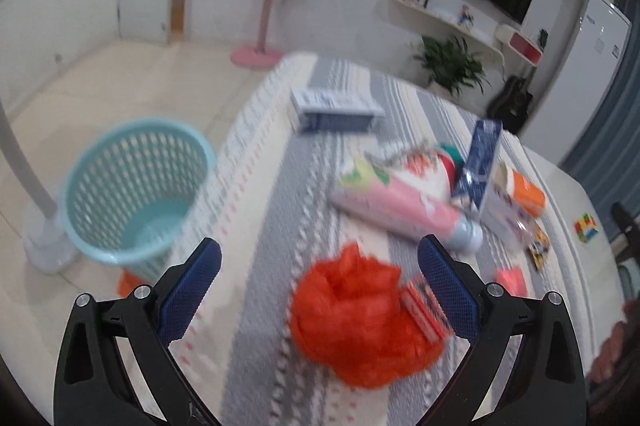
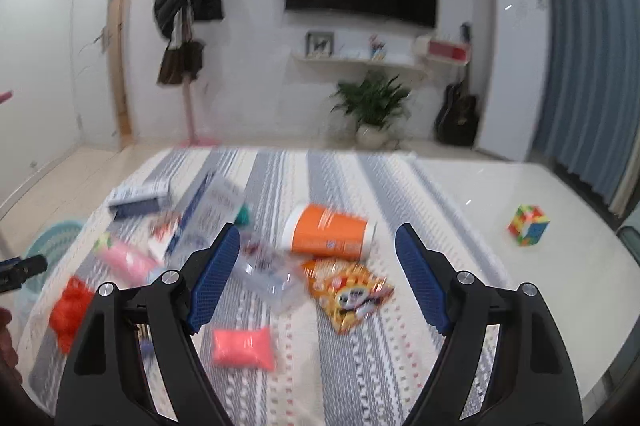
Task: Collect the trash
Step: 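Reach the left gripper to the orange plastic bag while the right approaches the pink sponge pack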
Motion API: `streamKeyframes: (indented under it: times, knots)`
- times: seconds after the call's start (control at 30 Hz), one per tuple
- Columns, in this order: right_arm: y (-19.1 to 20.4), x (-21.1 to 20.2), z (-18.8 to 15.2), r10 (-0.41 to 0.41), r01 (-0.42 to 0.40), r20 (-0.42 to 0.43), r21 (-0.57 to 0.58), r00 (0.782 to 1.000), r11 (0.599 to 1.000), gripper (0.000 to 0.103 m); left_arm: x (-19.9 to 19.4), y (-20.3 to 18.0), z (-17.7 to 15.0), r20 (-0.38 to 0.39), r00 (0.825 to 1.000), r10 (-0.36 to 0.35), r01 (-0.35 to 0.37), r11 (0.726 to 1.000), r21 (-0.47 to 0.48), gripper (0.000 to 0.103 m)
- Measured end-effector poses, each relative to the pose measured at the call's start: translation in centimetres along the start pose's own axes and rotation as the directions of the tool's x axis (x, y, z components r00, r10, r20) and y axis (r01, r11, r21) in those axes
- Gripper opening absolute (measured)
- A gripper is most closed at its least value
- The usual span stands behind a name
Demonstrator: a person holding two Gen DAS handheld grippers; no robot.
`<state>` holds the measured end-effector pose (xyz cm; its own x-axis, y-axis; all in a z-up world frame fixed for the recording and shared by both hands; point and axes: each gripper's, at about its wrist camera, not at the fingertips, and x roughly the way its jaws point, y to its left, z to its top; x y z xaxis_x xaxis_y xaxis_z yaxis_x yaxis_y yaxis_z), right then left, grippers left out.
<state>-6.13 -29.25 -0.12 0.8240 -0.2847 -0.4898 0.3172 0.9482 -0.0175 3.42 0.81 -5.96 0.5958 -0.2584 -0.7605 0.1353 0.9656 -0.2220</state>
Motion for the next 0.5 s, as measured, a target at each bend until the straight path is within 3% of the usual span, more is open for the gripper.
streamKeyframes:
  times: [0.2,0.3,0.5]
  knots:
    - [0.3,3.1,-4.0,0.089,-0.082,-0.168,0.047,0.982,0.996,0.076,3.0,0.3,-1.3,-0.114,0.993,-0.033,0.026,0.998,-0.063,0.087]
    - [1.7,4.3,-5.5,0.157,-0.146,-0.236,0.063,0.959,0.987,0.076,3.8,0.3,-1.5,-0.138,0.990,-0.043,0.032,0.997,-0.077,0.087]
    - [4.5,6.2,-7.8,0.188,-0.189,-0.328,0.027,0.926,0.982,0.077,5.0,0.3,-1.8,-0.154,0.984,-0.092,0.076,0.991,-0.111,0.084]
